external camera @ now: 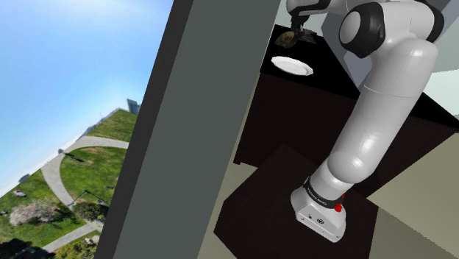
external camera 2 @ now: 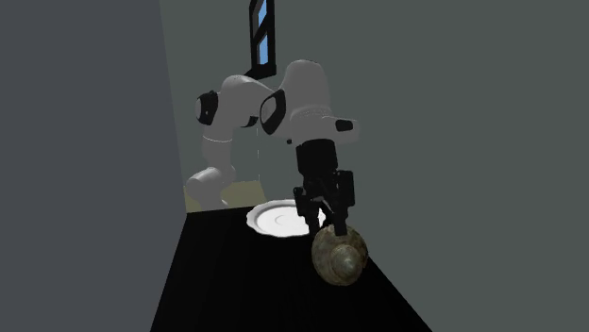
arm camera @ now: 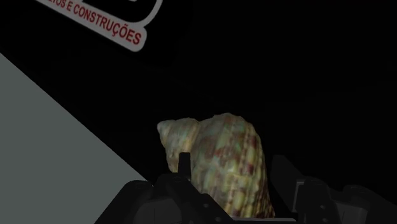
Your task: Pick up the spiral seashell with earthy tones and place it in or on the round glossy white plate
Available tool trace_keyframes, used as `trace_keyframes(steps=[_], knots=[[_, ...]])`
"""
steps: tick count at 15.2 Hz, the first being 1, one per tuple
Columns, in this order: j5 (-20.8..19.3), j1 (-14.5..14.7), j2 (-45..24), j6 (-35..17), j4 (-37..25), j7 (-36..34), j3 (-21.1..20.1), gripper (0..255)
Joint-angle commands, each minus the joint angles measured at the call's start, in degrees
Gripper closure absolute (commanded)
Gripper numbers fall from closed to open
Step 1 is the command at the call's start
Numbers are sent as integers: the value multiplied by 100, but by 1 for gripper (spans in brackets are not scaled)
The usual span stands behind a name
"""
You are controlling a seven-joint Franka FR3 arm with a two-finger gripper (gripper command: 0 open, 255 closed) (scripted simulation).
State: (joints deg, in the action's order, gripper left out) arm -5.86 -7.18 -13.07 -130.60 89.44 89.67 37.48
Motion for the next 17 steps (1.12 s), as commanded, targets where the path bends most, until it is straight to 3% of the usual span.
trace_keyframes(steps=[1,11,14,17], knots=[[29,-16,-11,166,-180,39,-2,255],[236,-155,-169,944,-1116,251,-15,255],[-540,352,726,865,-220,-223,30,255],[-1325,662,1591,957,506,-755,-115,255]])
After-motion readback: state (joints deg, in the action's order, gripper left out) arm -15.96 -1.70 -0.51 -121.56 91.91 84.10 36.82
